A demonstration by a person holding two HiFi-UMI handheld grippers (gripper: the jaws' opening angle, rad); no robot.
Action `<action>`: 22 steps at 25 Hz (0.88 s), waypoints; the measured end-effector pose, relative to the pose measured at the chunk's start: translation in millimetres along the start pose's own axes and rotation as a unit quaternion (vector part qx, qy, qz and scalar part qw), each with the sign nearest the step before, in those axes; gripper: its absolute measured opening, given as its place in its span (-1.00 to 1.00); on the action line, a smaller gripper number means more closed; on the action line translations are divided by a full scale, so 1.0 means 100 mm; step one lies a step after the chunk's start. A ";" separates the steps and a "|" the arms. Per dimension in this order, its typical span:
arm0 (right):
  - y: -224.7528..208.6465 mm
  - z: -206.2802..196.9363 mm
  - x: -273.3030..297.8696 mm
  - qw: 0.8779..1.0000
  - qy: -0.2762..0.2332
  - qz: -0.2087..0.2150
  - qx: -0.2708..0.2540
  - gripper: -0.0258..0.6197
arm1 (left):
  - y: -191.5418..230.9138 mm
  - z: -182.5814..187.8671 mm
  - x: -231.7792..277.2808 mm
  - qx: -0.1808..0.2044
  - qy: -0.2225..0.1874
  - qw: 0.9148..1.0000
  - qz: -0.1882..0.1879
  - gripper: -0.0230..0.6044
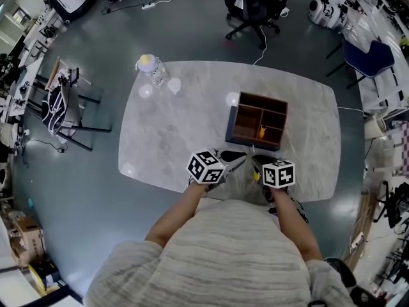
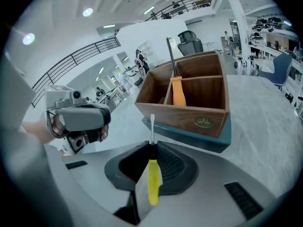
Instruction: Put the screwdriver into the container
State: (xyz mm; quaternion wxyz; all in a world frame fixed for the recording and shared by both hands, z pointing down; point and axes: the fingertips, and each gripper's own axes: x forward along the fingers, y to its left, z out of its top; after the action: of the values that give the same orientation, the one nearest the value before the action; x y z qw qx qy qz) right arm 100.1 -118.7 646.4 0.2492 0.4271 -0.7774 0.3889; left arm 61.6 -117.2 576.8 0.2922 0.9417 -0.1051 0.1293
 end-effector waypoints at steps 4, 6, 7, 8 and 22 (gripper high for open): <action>0.04 0.18 -0.16 0.999 -0.032 0.007 0.004 -0.75 | -0.02 0.07 0.05 0.006 0.001 1.000 -0.005 -0.88; 0.03 0.26 -0.24 0.999 -0.047 0.007 0.004 -0.75 | -0.03 0.09 0.08 0.008 0.001 1.000 -0.008 -0.88; 0.03 0.31 -0.28 0.998 -0.056 0.007 0.006 -0.76 | -0.04 0.09 0.09 0.009 0.002 1.000 -0.010 -0.88; 0.02 0.36 -0.33 0.998 -0.065 0.007 0.008 -0.75 | -0.05 0.10 0.11 0.011 0.003 1.000 -0.011 -0.88; -0.17 1.17 -0.81 0.977 -0.211 -0.007 0.010 -0.75 | -0.10 0.16 0.21 0.023 0.019 0.999 -0.020 -0.88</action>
State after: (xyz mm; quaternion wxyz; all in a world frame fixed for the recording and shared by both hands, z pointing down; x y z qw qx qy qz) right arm 149.7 -182.2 527.7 0.0775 0.5075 -0.8055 0.2960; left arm 87.5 -120.8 564.8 0.2745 0.9477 -0.0776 0.1434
